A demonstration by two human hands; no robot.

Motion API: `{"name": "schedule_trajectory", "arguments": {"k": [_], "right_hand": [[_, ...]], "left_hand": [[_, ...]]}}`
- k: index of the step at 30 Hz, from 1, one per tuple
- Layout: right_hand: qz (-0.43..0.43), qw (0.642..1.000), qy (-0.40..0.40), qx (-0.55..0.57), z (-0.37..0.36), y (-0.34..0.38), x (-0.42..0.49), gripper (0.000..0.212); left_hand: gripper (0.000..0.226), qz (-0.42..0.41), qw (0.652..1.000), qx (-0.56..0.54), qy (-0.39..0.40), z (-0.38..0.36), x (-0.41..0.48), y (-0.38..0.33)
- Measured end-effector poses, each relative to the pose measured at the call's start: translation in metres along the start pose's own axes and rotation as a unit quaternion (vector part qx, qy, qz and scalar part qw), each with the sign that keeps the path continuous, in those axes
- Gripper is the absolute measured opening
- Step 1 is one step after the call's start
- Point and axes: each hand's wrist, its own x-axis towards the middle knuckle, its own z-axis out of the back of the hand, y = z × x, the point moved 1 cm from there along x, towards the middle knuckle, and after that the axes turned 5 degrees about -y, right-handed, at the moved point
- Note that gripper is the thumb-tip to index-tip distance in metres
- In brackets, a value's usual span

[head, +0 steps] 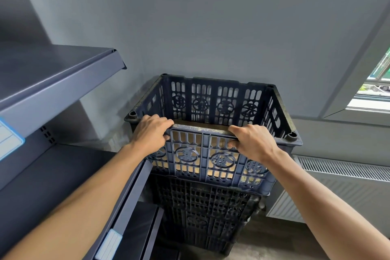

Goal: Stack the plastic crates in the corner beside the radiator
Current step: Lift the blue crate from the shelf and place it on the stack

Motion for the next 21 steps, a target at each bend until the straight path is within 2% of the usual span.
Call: {"name": "schedule_trajectory", "arguments": {"k": [11,21], "right_hand": [[0.008,1.000,-0.004,-0.009,-0.002,-0.004,0.001,0.030],[0.034,0.999,-0.025,0.004,-0.005,-0.008,-0.006,0.030]], "left_hand": [[0.036,0.007,1.000,0.010,-0.021,-0.003,-0.002,-0.003],[0.068,0.041,0.997,0.010,-0.058,-0.011,-0.014,-0.021]]}}
